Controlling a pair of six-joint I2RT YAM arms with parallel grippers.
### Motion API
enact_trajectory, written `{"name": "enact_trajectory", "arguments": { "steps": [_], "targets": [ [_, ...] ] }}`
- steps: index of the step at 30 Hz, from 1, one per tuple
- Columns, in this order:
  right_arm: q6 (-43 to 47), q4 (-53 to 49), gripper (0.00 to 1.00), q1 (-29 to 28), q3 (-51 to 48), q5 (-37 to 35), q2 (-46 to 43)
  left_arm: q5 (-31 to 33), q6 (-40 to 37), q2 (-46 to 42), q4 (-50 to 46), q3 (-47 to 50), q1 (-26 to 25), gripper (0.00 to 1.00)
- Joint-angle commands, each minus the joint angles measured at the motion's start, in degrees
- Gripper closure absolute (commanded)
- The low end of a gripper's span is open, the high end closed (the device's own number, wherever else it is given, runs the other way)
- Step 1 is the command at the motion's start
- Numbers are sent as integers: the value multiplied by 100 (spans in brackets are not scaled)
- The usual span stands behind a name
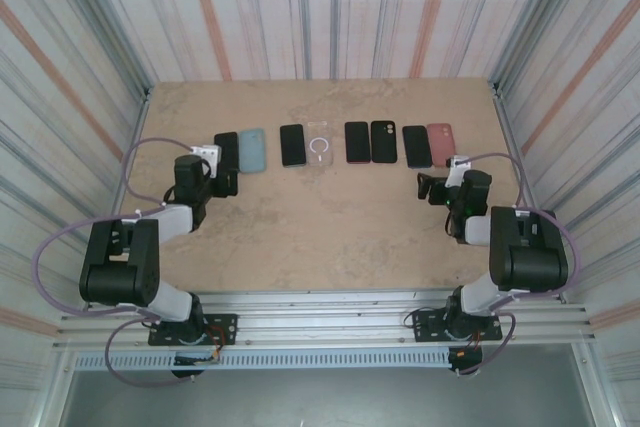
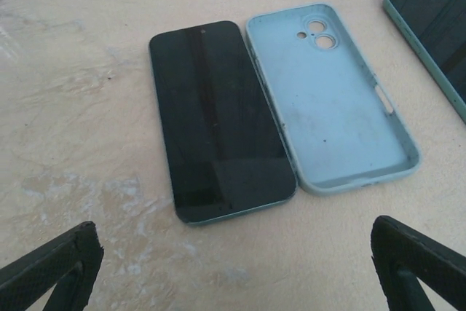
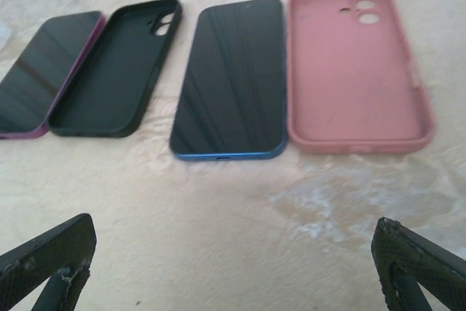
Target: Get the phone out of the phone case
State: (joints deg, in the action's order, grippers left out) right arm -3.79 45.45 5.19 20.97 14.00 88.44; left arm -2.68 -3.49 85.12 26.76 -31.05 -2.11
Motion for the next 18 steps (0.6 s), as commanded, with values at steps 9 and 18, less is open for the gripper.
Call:
{"name": "enact_trajectory", "arguments": {
  "steps": [9, 18],
  "targets": [
    [-60, 277, 1, -158, 150, -815, 15, -390, -217, 81, 1772, 755, 119, 1],
    [-75, 237, 1, -193, 160, -968, 14, -385, -187, 115, 1902, 801, 149, 1]
  ]
}}
